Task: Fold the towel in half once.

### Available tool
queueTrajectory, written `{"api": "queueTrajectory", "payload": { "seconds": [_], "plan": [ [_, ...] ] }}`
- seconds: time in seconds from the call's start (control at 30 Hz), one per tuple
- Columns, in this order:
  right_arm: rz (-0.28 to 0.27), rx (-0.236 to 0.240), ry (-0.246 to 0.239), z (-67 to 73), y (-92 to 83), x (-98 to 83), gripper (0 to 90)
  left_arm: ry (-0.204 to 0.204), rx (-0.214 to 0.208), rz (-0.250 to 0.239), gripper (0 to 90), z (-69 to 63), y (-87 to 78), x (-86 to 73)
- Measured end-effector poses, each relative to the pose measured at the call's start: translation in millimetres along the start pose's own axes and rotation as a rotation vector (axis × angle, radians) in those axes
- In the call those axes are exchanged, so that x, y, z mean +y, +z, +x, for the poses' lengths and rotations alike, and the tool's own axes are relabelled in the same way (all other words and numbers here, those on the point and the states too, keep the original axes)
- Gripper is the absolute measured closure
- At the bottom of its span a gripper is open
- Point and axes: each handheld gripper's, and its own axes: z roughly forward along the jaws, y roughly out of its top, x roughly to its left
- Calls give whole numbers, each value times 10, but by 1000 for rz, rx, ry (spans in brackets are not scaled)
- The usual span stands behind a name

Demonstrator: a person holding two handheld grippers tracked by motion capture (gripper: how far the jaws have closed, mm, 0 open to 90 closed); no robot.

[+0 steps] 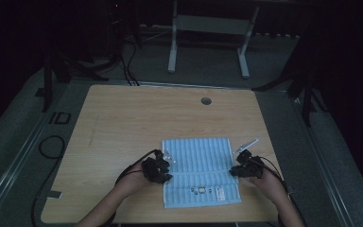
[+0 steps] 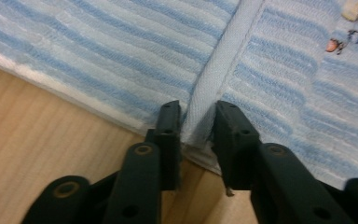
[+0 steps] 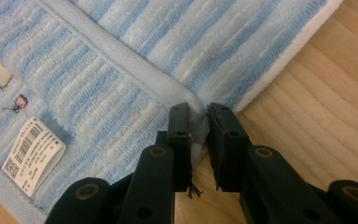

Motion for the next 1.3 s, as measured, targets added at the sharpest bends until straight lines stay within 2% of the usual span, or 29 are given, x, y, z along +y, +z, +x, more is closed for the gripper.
{"api": "queueTrajectory", "payload": {
  "seconds": [0.07, 0.13, 0.23, 0.37, 0.4, 0.47, 0.53, 0.67, 0.8, 0.9, 1.0, 1.07, 1.13, 1.17, 1.23, 1.3],
  "plan": [
    [-7, 0, 11, -35, 3, 14, 791, -4, 31, -7, 748, 32, 12, 24],
    [-15, 2, 24, -85, 12, 40, 791, -32, 39, -22, 753, 97, 36, 51],
    [-23, 1, 39, -171, 39, 109, 792, -58, 82, -37, 754, 212, 77, 112],
    [-23, -20, 60, -254, 78, 237, 799, -78, 102, -38, 766, 354, 113, 191],
    [-20, -20, 60, -262, 81, 265, 805, -77, 114, -39, 773, 364, 116, 205],
    [-31, -24, 51, -251, 45, 304, 809, -74, 106, -40, 782, 362, 79, 210],
    [-55, -27, 41, -219, -24, 303, 809, -69, 105, -55, 785, 319, 19, 196],
    [-120, -4, 12, -99, -242, 231, 809, -61, 86, -107, 785, 232, -125, 129],
    [-162, 17, -28, 90, -429, 56, 808, -38, 71, -141, 785, 110, -271, 50],
    [-176, 31, -31, 221, -495, -126, 807, -31, 34, -164, 784, 3, -349, -27],
    [-165, 58, -41, 353, -483, -308, 786, 0, -4, -132, 779, -120, -369, -96],
    [-140, 81, -35, 412, -441, -427, 708, 2, -62, -92, 748, -180, -361, -150],
    [-126, 115, -11, 450, -402, -557, 655, 11, -68, -55, 690, -252, -355, -209],
    [-124, 120, -3, 457, -396, -596, 642, 28, -74, -33, 677, -290, -355, -246],
    [-112, 133, 15, 480, -394, -685, 594, 32, -77, -32, 635, -327, -379, -292],
    [-110, 121, 17, 496, -418, -738, 584, 31, -80, -38, 613, -330, -416, -325]
  ]
}}
